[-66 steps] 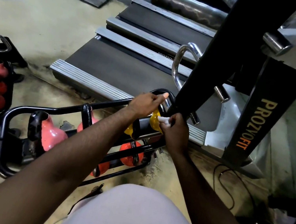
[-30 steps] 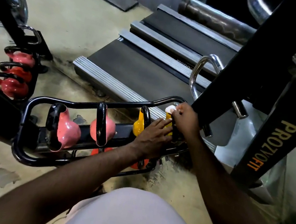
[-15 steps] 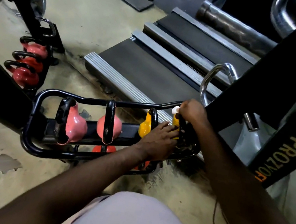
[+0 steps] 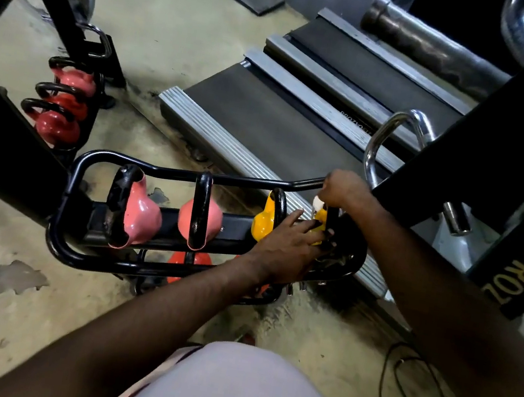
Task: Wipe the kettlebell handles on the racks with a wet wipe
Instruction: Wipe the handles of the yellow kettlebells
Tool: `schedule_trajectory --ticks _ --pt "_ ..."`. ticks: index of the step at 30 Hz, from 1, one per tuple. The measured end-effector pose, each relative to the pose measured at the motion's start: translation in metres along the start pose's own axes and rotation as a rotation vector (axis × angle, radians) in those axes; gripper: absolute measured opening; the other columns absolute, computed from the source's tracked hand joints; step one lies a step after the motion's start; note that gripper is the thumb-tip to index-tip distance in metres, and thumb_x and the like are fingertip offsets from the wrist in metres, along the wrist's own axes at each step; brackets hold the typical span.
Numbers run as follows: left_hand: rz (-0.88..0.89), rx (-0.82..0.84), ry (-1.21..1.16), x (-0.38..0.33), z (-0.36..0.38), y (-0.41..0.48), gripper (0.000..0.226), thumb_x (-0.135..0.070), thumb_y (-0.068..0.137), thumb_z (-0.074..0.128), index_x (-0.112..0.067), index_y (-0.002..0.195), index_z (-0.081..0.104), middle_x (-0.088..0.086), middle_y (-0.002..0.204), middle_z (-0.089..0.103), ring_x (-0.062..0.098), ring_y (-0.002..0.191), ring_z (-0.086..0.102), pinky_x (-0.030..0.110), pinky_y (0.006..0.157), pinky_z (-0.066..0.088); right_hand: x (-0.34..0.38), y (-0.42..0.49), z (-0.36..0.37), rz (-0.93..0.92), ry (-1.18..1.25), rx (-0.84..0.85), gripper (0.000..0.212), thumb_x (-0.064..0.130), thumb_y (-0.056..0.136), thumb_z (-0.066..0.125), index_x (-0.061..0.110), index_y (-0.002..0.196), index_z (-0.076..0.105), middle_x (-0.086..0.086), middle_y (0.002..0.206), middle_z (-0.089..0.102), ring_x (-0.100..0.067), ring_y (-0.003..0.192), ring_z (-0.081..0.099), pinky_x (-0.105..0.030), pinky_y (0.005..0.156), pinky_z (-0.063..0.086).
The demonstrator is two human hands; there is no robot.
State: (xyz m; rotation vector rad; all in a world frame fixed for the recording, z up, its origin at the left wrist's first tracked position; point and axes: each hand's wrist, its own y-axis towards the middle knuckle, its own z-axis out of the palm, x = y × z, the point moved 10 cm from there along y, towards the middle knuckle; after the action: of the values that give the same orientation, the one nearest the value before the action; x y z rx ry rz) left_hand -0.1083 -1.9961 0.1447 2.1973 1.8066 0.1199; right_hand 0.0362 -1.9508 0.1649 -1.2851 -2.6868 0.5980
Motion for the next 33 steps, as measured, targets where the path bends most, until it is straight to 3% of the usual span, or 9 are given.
schedule_trajectory --ticks 4,8,13,17,20,23,27,31,33 --pt "0.008 0.032 0.014 0.001 0.005 -0.008 0.049 -0.037 0.084 0.065 -0.027 0.132 0.061 -0.001 0.143 0.053 0.029 0.131 0.049 0.058 0.113 0.03 -0.018 -0.003 0.023 0.093 0.207 0.036 0.029 0.031 0.093 0.058 0.004 0.095 0.069 -0.016 0.096 0.069 -0.03 0.09 0.065 -0.026 0.07 0.04" --pt "-0.009 0.058 -0.015 0.001 0.005 -0.004 0.043 -0.039 0.086 0.062 -0.026 0.127 0.063 -0.002 0.142 0.053 0.028 0.134 0.046 0.057 0.113 0.029 -0.043 -0.021 0.046 0.24 0.632 0.048 0.023 0.027 0.101 0.048 0.01 0.102 0.063 -0.009 0.081 0.058 -0.023 0.071 0.055 -0.027 0.062 0.039" --pt "0.044 0.117 -0.026 0.005 0.007 -0.002 0.047 -0.042 0.078 0.071 -0.026 0.121 0.066 0.0 0.141 0.056 0.029 0.132 0.05 0.057 0.108 0.037 -0.061 -0.052 0.082 0.455 1.094 0.039 0.03 0.025 0.098 0.046 0.014 0.072 0.054 -0.007 0.063 0.048 -0.017 0.048 0.04 -0.023 0.049 0.029" --pt "0.075 0.103 0.0 0.0 0.006 -0.003 0.05 -0.038 0.084 0.043 -0.027 0.129 0.063 -0.001 0.138 0.059 0.028 0.124 0.058 0.055 0.105 0.042 -0.055 -0.098 0.103 0.375 1.328 0.083 0.026 0.02 0.097 0.046 0.018 0.072 0.053 0.003 0.055 0.039 -0.009 0.043 0.032 -0.019 0.04 0.023" --pt "0.078 0.086 0.029 0.004 0.005 -0.003 0.049 -0.039 0.085 0.048 -0.027 0.131 0.061 -0.001 0.139 0.058 0.028 0.125 0.057 0.054 0.106 0.041 -0.054 -0.101 0.104 0.342 1.428 0.048 0.024 0.024 0.097 0.049 0.019 0.075 0.057 0.004 0.053 0.043 -0.006 0.04 0.035 -0.019 0.043 0.025" --pt "0.066 0.114 0.033 0.008 0.006 -0.002 0.049 -0.04 0.084 0.053 -0.025 0.129 0.062 0.001 0.142 0.055 0.029 0.129 0.053 0.054 0.108 0.038 -0.048 -0.07 0.082 0.372 1.308 0.012 0.03 0.025 0.098 0.046 0.017 0.07 0.047 -0.001 0.058 0.035 -0.011 0.045 0.03 -0.022 0.046 0.021" --pt "0.05 0.131 -0.029 0.0 0.004 -0.003 0.051 -0.036 0.079 0.067 -0.022 0.128 0.063 0.005 0.144 0.052 0.033 0.135 0.046 0.056 0.113 0.03 -0.045 -0.038 0.048 0.303 0.98 -0.016 0.032 0.019 0.102 0.043 0.02 0.069 0.043 -0.001 0.071 0.047 -0.009 0.056 0.04 -0.022 0.05 0.036" --pt "0.042 0.139 0.011 0.001 0.0 -0.002 0.058 -0.036 0.082 0.061 -0.023 0.138 0.055 0.004 0.146 0.05 0.033 0.131 0.048 0.053 0.11 0.035 -0.031 -0.018 0.027 0.204 0.616 0.009 0.029 0.013 0.099 0.043 -0.001 0.115 0.064 -0.022 0.117 0.063 -0.026 0.09 0.064 -0.027 0.075 0.049" --pt "0.048 0.124 0.026 -0.003 -0.003 -0.003 0.058 -0.037 0.082 0.062 -0.025 0.138 0.054 0.002 0.143 0.052 0.031 0.121 0.052 0.048 0.104 0.04 -0.016 -0.011 0.011 0.121 0.405 0.009 0.03 0.017 0.095 0.051 0.002 0.115 0.067 -0.018 0.119 0.067 -0.034 0.106 0.064 -0.033 0.085 0.051"
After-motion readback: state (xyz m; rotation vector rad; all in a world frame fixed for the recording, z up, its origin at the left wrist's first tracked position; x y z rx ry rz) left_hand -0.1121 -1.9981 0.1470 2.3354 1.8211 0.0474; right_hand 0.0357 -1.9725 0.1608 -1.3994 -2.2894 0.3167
